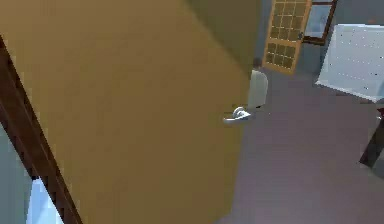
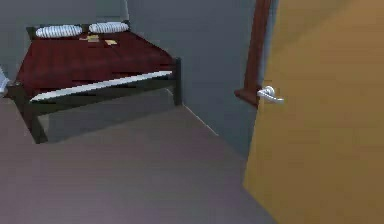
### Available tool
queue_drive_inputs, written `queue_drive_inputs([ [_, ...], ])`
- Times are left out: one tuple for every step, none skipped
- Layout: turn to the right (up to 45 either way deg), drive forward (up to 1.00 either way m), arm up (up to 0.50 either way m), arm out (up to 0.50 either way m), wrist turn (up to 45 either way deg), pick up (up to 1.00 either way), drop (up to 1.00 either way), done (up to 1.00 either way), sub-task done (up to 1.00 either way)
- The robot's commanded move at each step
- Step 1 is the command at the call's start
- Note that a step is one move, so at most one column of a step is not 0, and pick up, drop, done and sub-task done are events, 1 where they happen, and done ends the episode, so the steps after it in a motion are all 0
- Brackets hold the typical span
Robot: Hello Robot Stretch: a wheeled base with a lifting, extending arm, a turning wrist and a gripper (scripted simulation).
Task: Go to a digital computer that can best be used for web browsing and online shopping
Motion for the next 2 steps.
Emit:
queue_drive_inputs([
  [45.0, 0.0, 0.0, 0.0, 0.0, 0.0, 0.0, 0.0, 0.0],
  [9.0, 0.0, 0.0, 0.0, 0.0, 0.0, 0.0, 0.0, 0.0],
])
